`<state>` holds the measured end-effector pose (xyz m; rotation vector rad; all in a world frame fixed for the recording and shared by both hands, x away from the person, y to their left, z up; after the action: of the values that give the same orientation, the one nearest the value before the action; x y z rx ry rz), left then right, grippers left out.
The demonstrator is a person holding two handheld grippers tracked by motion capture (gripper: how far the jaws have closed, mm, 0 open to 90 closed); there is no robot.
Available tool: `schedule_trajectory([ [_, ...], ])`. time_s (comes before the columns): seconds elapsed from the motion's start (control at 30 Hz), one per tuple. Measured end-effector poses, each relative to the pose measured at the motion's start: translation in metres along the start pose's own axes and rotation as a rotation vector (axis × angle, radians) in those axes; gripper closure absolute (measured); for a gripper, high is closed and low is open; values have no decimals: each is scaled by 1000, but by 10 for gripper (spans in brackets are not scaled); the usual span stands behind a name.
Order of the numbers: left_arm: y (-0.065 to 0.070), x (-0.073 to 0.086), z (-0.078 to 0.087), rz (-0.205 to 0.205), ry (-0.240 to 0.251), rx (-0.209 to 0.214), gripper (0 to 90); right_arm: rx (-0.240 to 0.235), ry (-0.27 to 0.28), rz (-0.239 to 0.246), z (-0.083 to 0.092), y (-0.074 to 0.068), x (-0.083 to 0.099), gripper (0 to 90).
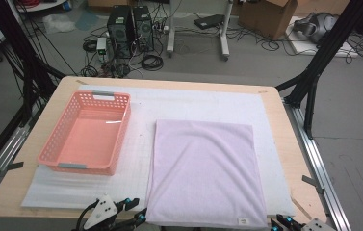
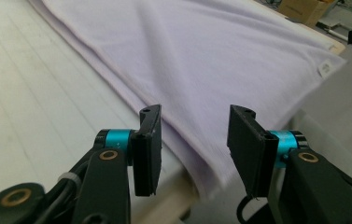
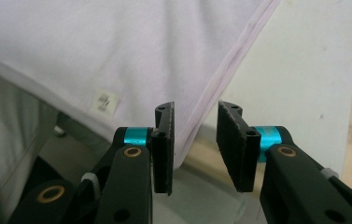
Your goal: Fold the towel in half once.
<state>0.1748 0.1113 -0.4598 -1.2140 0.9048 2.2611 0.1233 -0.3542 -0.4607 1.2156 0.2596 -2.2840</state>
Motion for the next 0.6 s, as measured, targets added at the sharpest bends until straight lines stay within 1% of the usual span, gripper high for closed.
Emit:
schedule_trajectory([
  [0.03,-2,-5,-4,-4,2,5,561,8,0,3,-3,1,-2,665],
  [0.13,-9,-22,-17,-16,7,1,601,19,-3,9,-12,3,-9,664],
  [0.2,-17,-32,-29,-15,-2,-34,624,22,9,12,-15,4,-15,659],
  [0.23,-22,-37,-35,-9,-7,-50,640,22,17,15,-16,4,-18,657],
  [0.27,-28,-40,-41,7,-9,-71,647,22,21,18,-17,5,-20,656],
  [0.3,-34,-44,-48,25,-15,-81,648,22,24,20,-18,5,-22,657],
  [0.33,-36,-45,-50,30,-20,-82,648,21,27,24,-19,6,-24,657],
  [0.37,-41,-48,-57,39,-32,-93,647,23,29,26,-20,7,-24,657],
  [0.4,-44,-50,-61,34,-39,-102,646,23,33,29,-21,10,-25,657],
  [0.47,-51,-55,-69,45,-52,-114,632,24,31,17,-25,15,-27,664],
  [0.5,-55,-58,-74,43,-57,-120,629,23,30,11,-26,17,-27,666],
  [0.57,-62,-62,-81,55,-59,-133,626,23,29,6,-32,23,-29,666],
  [0.6,-66,-63,-86,62,-63,-147,625,21,27,7,-33,25,-30,667],
])
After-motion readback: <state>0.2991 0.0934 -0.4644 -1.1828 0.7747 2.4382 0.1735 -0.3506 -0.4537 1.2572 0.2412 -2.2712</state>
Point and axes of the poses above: each handheld gripper's, and its own axes: z roughly backward along the jaws, x roughly out of its underside, y roughly to its right, the point moved 4 cm from there along -z, roughly forward along the jaws, and after that the axes turned 9 degrees about z, right-handed, at the moved point
